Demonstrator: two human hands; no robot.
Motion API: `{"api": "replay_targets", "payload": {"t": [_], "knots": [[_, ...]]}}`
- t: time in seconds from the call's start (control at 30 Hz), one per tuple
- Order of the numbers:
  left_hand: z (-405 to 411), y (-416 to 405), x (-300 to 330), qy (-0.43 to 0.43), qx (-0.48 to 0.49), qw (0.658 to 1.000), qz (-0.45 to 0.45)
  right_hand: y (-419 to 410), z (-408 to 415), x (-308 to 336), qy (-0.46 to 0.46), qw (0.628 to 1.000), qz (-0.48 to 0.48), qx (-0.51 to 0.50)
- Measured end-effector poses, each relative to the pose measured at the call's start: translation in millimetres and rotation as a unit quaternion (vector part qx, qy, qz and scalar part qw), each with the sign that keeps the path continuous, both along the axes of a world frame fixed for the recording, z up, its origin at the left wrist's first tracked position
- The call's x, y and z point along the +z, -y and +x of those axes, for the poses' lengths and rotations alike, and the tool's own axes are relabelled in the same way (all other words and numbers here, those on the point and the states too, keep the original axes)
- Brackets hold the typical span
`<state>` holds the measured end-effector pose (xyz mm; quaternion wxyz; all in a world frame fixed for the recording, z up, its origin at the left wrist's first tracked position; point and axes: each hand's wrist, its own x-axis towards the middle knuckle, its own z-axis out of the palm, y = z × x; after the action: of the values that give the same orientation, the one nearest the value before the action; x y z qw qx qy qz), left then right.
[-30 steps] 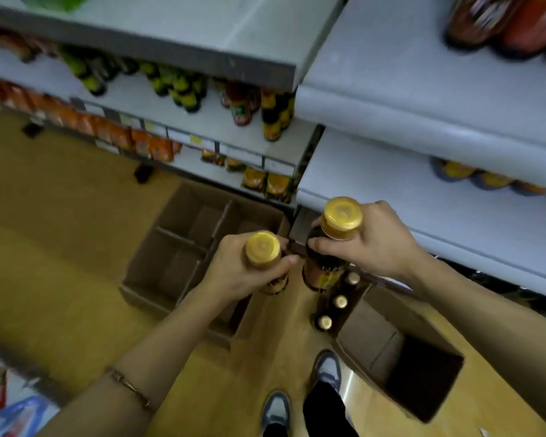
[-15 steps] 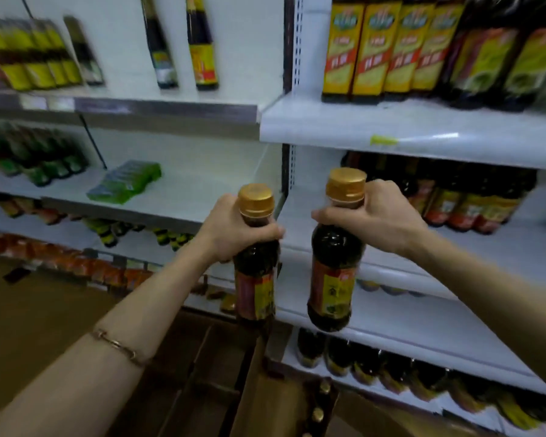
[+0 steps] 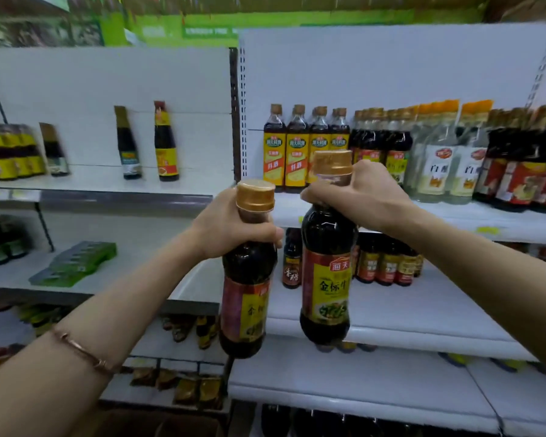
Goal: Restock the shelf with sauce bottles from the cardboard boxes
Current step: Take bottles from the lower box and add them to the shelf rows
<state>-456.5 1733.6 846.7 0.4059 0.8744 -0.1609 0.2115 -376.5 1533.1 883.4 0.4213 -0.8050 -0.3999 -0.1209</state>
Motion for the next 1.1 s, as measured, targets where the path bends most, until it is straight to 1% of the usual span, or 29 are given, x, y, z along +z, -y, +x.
{"api": "replay_targets", "payload": {"t": [0.17, 0.33, 0.53, 0.7, 0.87, 1.0, 1.1], "knots": [[4.2, 22.4, 8.1, 0.016, -0.015, 1.000, 0.006, 27.3, -6.0, 19.0, 0.007, 0.999, 0.004, -0.036], [11.0, 57.6, 13.4, 0.006, -0.075, 0.997, -0.016, 60.1, -14.6, 30.7, 0.025, 0.997, 0.005, -0.071], [27.1, 116.4, 23.9, 0.007, -0.119, 0.993, -0.018, 118.9, -18.4, 35.8, 0.012, 0.994, 0.009, -0.108], [45.5, 187.2, 31.3, 0.014, -0.150, 0.988, -0.026, 194.0, -21.4, 40.3, 0.011, 0.987, 0.013, -0.161], [56.4, 288.7, 32.6, -0.004, -0.201, 0.977, -0.064, 292.0, -20.9, 48.7, 0.021, 0.979, -0.012, -0.201], [66.3, 366.8, 34.6, -0.002, -0.219, 0.973, -0.076, 368.0, -26.9, 53.8, 0.027, 0.975, -0.009, -0.219], [69.3, 419.6, 36.1, -0.003, -0.248, 0.965, -0.088, 418.5, -35.0, 54.8, 0.037, 0.968, -0.014, -0.249]]}}
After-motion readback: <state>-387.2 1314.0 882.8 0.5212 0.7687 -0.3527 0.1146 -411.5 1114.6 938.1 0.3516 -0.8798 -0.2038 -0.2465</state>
